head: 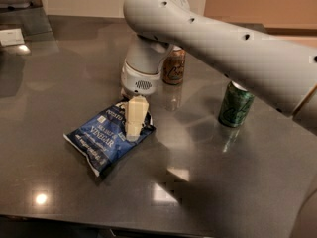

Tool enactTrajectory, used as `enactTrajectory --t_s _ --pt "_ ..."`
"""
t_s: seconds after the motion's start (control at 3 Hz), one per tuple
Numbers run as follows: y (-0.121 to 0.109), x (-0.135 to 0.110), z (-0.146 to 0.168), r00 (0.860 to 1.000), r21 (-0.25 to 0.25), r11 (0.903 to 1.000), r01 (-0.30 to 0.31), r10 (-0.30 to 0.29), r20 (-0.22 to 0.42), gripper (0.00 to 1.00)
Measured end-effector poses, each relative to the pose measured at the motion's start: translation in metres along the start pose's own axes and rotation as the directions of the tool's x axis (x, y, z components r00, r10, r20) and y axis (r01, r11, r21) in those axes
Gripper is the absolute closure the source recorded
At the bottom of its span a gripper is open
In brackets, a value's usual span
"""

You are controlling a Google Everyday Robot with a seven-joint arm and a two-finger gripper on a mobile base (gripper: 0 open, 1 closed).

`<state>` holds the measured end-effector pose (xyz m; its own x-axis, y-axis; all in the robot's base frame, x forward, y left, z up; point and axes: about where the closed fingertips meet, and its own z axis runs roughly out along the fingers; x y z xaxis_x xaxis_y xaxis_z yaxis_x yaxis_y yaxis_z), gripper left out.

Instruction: Pick blue chip bag

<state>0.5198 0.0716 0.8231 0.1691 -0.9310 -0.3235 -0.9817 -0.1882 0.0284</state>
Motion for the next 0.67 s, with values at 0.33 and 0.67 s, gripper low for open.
enactTrajectory --t_s 0.33,0.67 --pt "0.0047 -0.0046 -0.0006 1.000 -0.028 0.9996 -0.009 0.010 0.027 0.38" --pt "0.0091 -0.0107 -0.0060 0.998 -0.041 0.9992 -0.003 0.006 0.058 0.61"
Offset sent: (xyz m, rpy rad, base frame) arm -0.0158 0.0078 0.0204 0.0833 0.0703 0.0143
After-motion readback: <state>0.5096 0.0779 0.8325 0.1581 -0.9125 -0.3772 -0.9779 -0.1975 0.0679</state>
